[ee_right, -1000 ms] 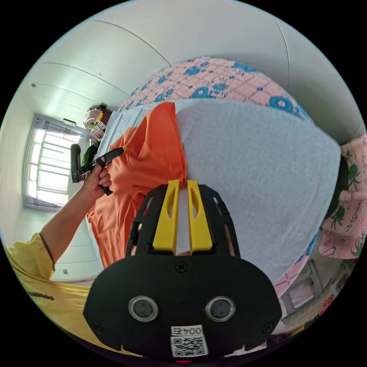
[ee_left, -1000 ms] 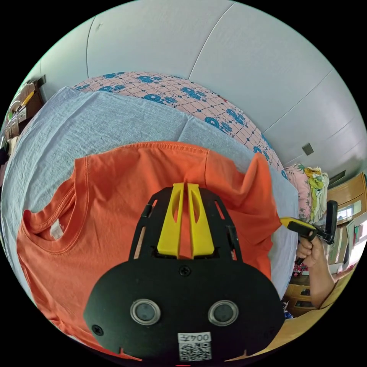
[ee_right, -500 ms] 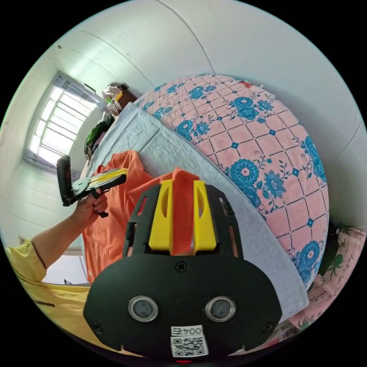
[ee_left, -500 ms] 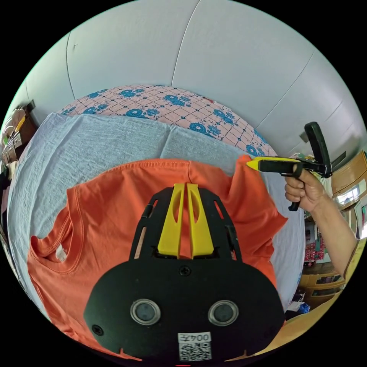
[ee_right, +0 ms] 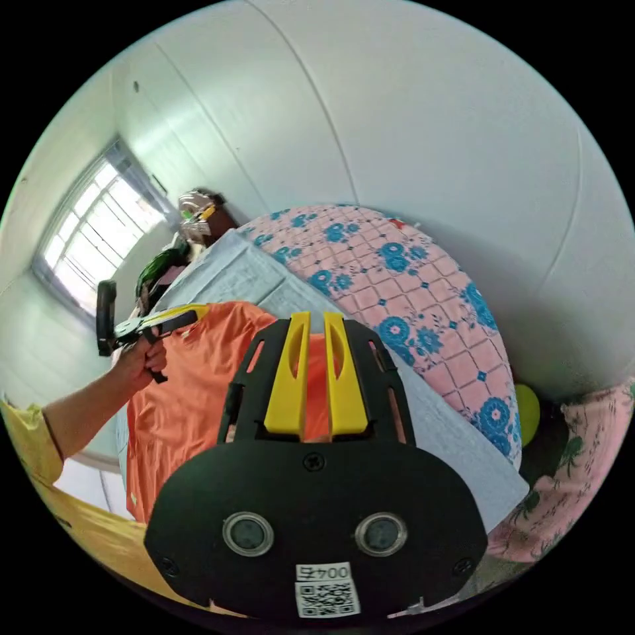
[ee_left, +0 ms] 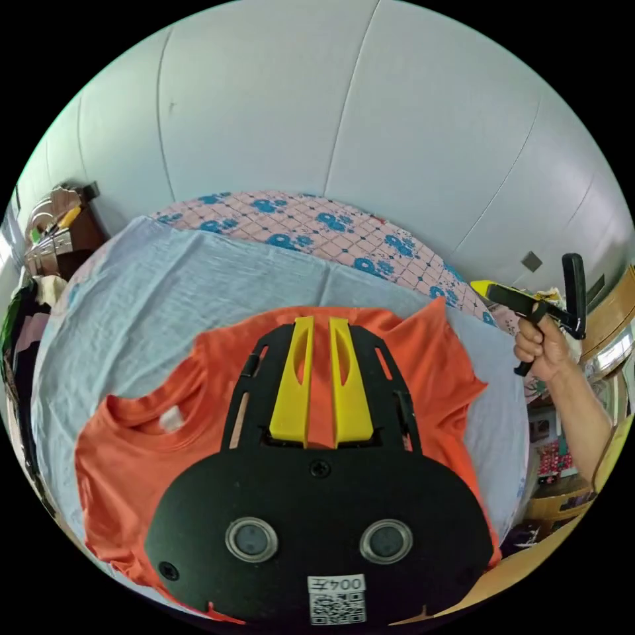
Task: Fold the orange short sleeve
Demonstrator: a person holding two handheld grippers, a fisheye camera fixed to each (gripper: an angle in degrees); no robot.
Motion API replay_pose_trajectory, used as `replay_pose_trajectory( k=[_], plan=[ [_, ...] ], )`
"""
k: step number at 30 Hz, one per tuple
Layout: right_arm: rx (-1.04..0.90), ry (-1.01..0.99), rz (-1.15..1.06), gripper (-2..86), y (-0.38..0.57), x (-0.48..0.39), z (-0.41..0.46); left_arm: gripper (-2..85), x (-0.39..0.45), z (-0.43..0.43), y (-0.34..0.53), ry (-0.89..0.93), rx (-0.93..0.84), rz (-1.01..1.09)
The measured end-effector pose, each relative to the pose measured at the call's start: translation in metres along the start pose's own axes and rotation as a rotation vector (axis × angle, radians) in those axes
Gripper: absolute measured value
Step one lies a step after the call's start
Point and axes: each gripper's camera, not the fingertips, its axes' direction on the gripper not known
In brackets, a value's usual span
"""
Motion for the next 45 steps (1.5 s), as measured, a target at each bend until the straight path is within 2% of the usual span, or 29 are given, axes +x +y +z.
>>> replay_pose_trajectory(
  k=[2,5,10,14,20,28,35,39,41,45],
  plan=[
    [-0.06,-0.11,-0.162,6.2,-0.006,-0.038,0.015,2.5,-0.056,-0.025,0.023,-0.094,-0.044,-0.032],
    [-0.141,-0.168,-0.302,7.2,-0.022,-0.088,0.048,3.6,-0.131,-0.046,0.046,-0.159,-0.125,-0.113],
    [-0.265,-0.149,-0.457,8.7,-0.058,-0.166,0.125,6.6,-0.196,-0.051,0.051,-0.244,-0.194,-0.072],
    [-0.356,-0.1,-0.54,9.4,-0.092,-0.215,0.197,7.5,-0.206,-0.035,0.039,-0.204,-0.266,0.067],
    [-0.483,-0.05,-0.603,10.6,-0.125,-0.26,0.266,7.9,-0.203,-0.024,0.038,-0.124,-0.316,0.152],
    [-0.708,0.067,-0.747,9.8,-0.107,-0.284,0.321,9.0,-0.192,-0.041,0.04,-0.115,-0.333,0.196],
    [-0.608,0.107,-0.804,1.3,-0.089,-0.284,0.317,6.7,-0.19,-0.068,0.052,-0.045,-0.29,0.218],
    [-0.447,0.095,-0.748,-0.2,-0.082,-0.277,0.295,3.6,-0.175,-0.092,0.064,-0.15,-0.241,0.27],
    [-0.331,0.088,-0.707,-0.5,-0.076,-0.271,0.276,2.7,-0.167,-0.123,0.072,-0.215,-0.13,0.26],
    [-0.219,0.102,-0.653,-0.4,-0.066,-0.259,0.27,2.5,-0.166,-0.164,0.084,-0.312,0.052,0.18]
  ],
)
